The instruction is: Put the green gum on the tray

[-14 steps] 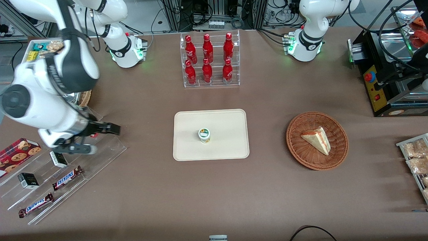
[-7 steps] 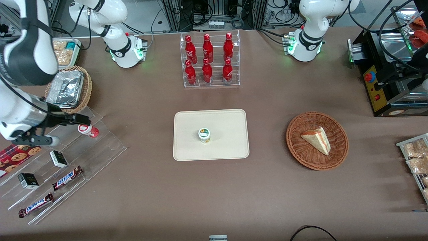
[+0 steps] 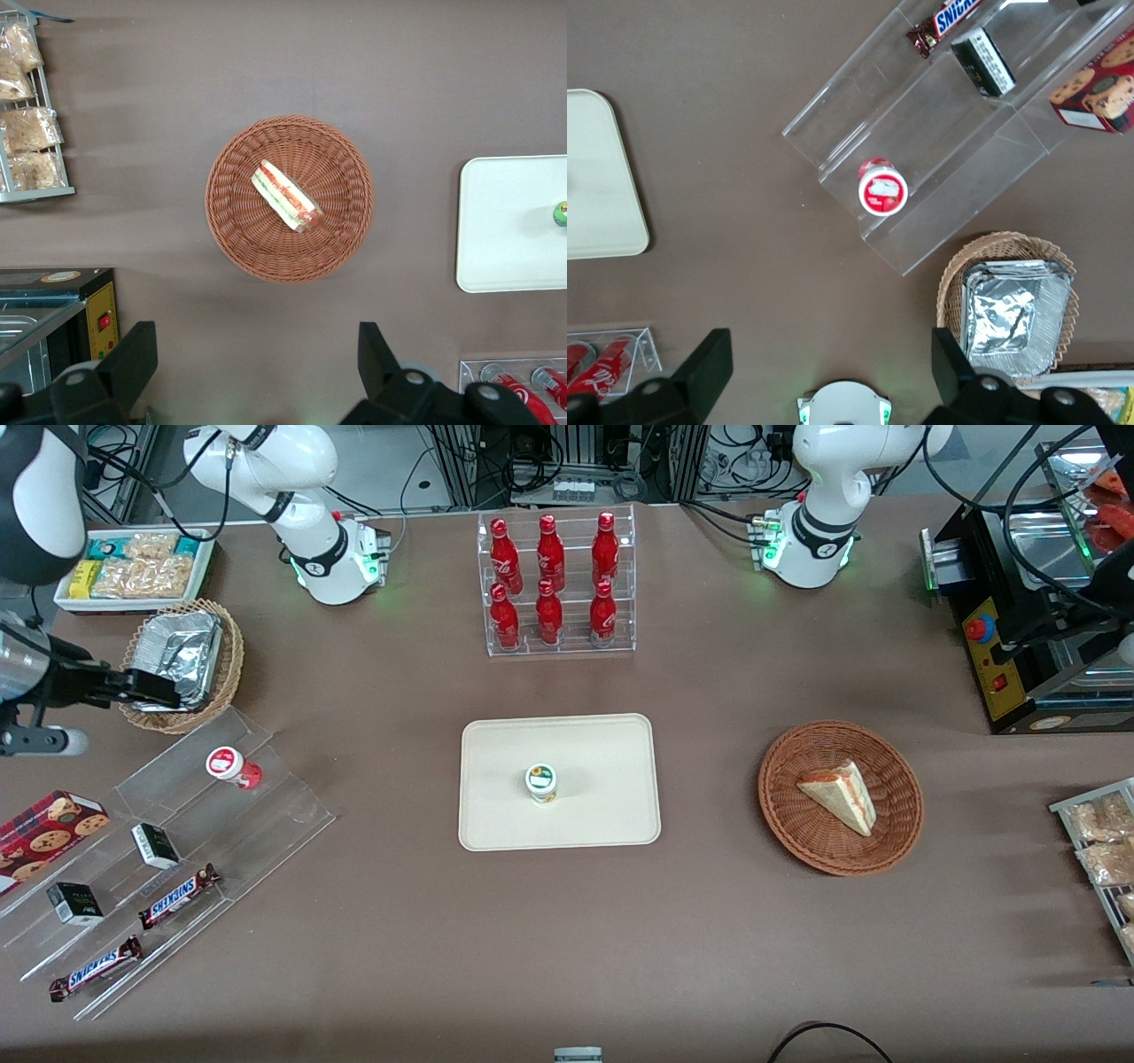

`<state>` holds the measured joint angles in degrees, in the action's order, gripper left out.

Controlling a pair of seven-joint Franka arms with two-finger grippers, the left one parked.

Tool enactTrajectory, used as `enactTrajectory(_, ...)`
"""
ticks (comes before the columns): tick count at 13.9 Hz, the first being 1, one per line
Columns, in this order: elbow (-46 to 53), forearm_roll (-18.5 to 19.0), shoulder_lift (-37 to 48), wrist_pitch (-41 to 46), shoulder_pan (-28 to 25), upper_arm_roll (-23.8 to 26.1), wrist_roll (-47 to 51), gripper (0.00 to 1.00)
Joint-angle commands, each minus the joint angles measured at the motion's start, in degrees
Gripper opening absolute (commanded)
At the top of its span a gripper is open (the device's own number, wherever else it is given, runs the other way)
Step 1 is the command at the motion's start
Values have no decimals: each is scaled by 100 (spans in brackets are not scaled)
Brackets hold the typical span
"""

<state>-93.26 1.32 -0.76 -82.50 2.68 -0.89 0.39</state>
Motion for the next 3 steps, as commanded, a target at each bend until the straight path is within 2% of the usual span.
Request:
enactTrajectory(1, -96, 79, 111, 120, 101, 53, -48, 100)
enactTrajectory(3, -96, 18, 163, 137, 101, 53, -13, 100)
